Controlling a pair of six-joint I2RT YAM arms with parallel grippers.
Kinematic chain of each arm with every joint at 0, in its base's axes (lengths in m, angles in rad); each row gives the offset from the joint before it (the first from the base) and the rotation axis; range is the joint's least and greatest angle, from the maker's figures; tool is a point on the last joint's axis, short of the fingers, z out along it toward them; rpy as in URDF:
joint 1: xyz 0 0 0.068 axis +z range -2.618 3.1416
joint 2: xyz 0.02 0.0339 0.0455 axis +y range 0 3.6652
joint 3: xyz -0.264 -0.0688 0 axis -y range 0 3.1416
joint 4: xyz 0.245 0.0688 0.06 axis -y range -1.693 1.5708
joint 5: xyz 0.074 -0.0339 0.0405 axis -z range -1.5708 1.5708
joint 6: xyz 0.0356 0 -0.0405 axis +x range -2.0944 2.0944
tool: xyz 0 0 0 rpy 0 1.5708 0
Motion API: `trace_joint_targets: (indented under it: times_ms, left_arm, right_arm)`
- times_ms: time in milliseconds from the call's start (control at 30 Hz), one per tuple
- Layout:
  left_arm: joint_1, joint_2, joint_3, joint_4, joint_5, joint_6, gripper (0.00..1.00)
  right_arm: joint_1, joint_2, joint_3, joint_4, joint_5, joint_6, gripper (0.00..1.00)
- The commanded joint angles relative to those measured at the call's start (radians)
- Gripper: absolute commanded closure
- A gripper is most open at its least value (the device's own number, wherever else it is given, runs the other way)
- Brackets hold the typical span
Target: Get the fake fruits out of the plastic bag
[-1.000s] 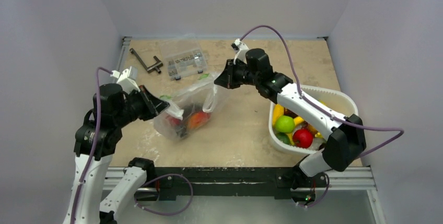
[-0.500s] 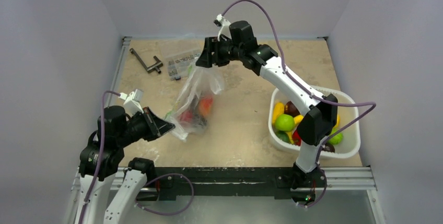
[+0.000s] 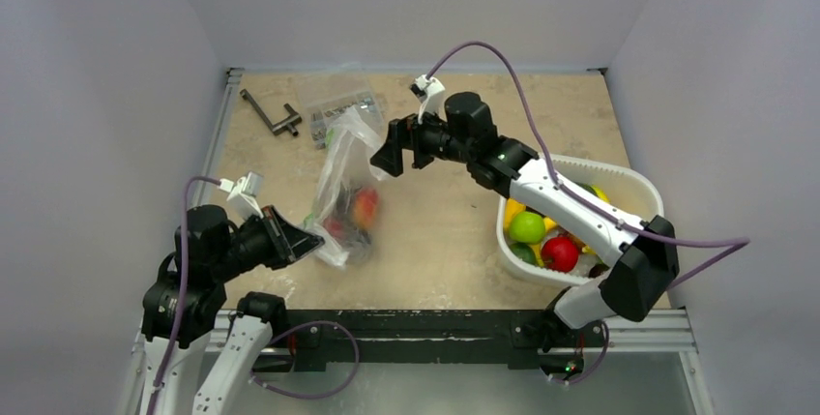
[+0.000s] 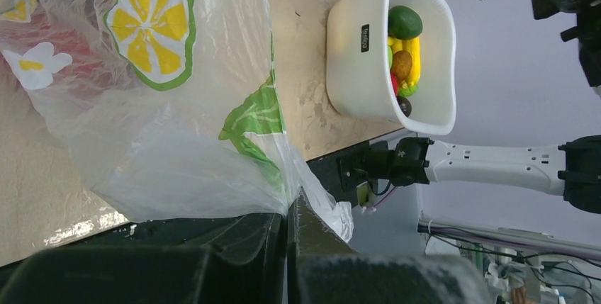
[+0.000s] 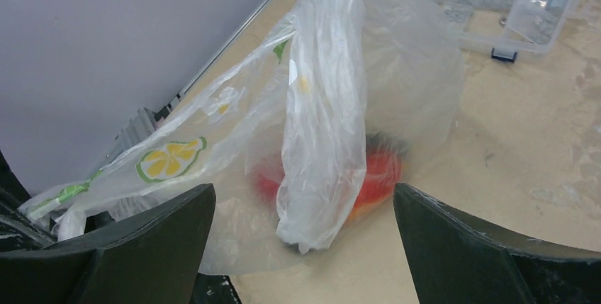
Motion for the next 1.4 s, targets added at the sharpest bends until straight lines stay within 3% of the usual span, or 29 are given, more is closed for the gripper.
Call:
trace_joint_targets:
  times_ms: [0,167,233,433,500,600,733,867,1033,1067,1133,1200,1367]
  left_arm:
    - [0.007,-0.020,0.023,0.014,0.031,-0.032,1.00]
    - [0.007,-0.024,0.028,-0.013,0.017,-0.022,1.00]
    - [0.007,-0.022,0.033,-0.021,0.023,-0.018,1.00]
    - [0.007,-0.040,0.038,-0.070,-0.002,-0.008,1.00]
    - [0.007,-0.041,0.047,-0.089,-0.005,0.000,1.00]
    - [0.007,-0.053,0.052,-0.103,-0.022,0.002,1.00]
    - [0.007,-0.055,0.096,-0.156,-0.038,0.024,1.00]
    - [0.007,-0.100,0.094,-0.134,-0.010,-0.023,1.00]
    - [0.007,-0.123,0.083,-0.116,0.049,-0.035,1.00]
    - [0.007,-0.121,0.083,-0.119,0.057,-0.027,0.94]
    - [0.007,-0.116,0.099,-0.138,0.062,0.002,0.62]
    - [0.007,-0.121,0.127,-0.151,0.053,0.031,0.39]
    - [0.007,-0.044,0.279,-0.192,0.010,0.154,0.10]
  right_arm:
    - [0.051,0.045,-0.036,0.187,-0.024,-0.042,0.01]
    - [0.061,0.086,-0.057,0.269,0.100,0.025,0.03]
    - [0.061,0.094,-0.055,0.269,0.144,0.051,0.11]
    - [0.062,0.070,0.050,0.169,0.228,0.088,0.72]
    - [0.058,0.070,0.100,0.145,0.278,0.071,0.84]
    - [0.029,0.122,0.248,0.057,0.306,0.066,0.95]
    - [-0.012,0.228,0.459,-0.024,0.289,0.047,1.00]
    - [-0.037,0.386,0.717,-0.138,0.166,0.063,1.00]
    - [-0.037,0.439,0.783,-0.151,0.068,0.085,1.00]
    - [-0.036,0.431,0.761,-0.137,0.054,0.086,1.00]
    - [-0.036,0.403,0.692,-0.096,0.025,0.094,1.00]
    - [-0.036,0.371,0.620,-0.065,0.014,0.104,1.00]
    - [-0.025,0.282,0.458,0.002,-0.001,0.117,0.96]
